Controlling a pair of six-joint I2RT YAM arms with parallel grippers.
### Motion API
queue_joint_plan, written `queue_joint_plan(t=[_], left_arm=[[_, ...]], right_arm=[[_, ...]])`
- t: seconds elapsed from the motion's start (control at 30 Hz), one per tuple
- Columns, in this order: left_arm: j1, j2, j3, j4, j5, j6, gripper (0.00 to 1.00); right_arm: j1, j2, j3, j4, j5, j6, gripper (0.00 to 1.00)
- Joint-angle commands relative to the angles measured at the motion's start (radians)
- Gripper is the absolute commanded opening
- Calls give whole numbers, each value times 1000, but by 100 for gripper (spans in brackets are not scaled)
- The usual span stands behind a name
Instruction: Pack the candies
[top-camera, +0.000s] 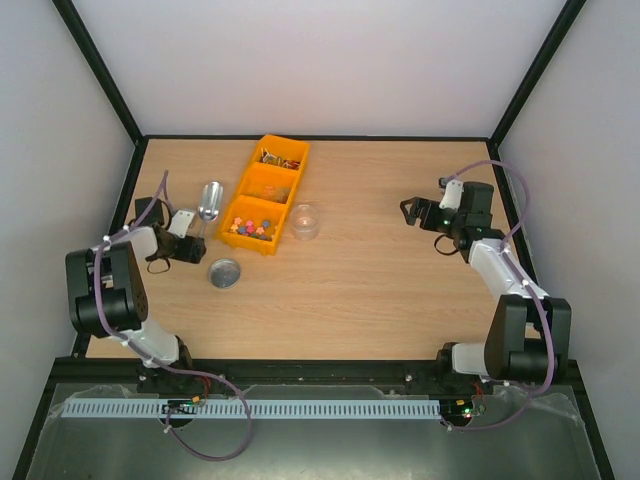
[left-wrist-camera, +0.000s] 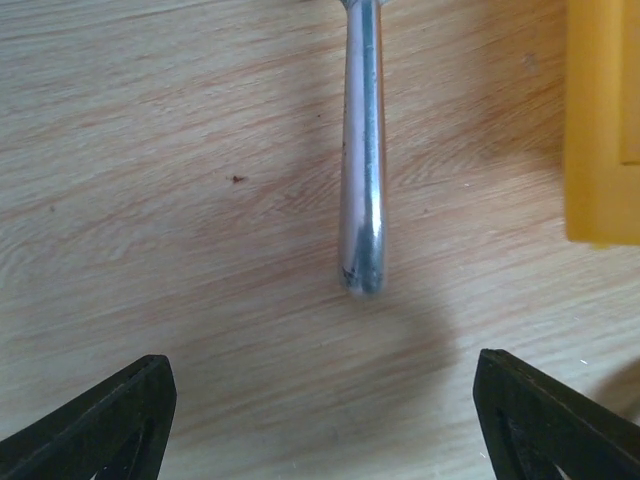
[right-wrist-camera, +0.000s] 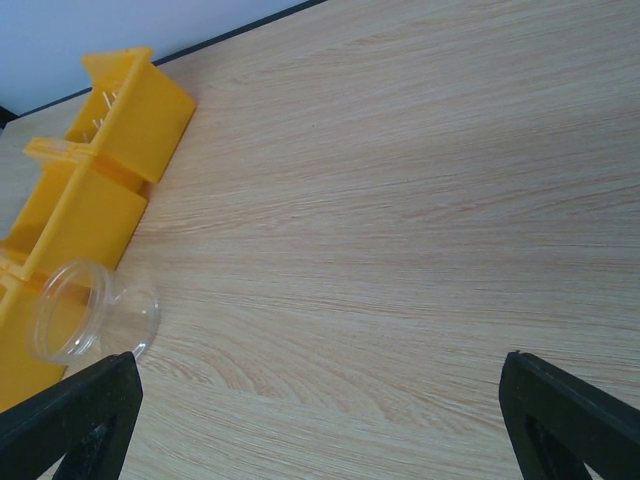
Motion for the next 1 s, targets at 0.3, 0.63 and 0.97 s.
queue_joint_plan(t=[0.3,0.63,0.97], left_arm=[[-43,189,135,107,-77,-11,77],[-43,303,209,127,-61,-23,53],[-21,312,244,108,-48,-25,18]], right_arm=[[7,0,-10,36,-36,9,99],[8,18,-22,53,21,44,99],[7,76,65,-62,24,24,99]])
